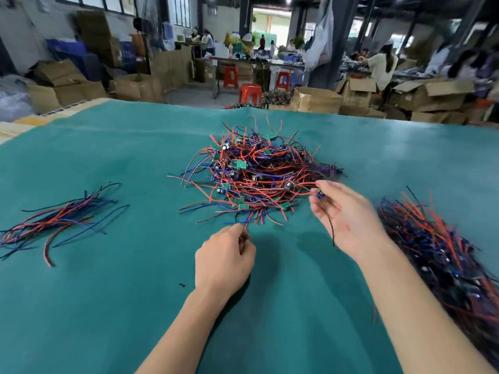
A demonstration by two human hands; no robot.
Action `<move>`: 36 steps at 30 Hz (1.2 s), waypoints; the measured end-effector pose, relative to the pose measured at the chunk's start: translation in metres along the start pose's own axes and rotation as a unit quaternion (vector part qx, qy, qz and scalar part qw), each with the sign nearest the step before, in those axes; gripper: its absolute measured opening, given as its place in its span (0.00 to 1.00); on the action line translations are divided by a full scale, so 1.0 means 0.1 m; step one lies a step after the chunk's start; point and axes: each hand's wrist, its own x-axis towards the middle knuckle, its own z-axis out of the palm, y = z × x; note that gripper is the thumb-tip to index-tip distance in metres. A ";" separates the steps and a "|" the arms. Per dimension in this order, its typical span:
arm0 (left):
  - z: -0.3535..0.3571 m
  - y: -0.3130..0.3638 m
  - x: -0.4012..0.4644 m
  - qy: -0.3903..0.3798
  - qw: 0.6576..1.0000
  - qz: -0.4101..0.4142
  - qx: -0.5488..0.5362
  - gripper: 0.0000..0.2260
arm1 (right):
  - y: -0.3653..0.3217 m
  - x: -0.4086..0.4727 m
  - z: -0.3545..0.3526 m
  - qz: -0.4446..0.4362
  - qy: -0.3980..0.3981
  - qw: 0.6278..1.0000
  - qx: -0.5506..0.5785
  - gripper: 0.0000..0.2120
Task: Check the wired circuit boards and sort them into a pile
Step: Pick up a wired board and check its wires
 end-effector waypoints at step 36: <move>0.07 0.75 -0.03 -0.075 0.879 -0.093 -0.461 0.03 | 0.28 -0.31 -0.25 0.073 -0.142 0.975 0.156 0.09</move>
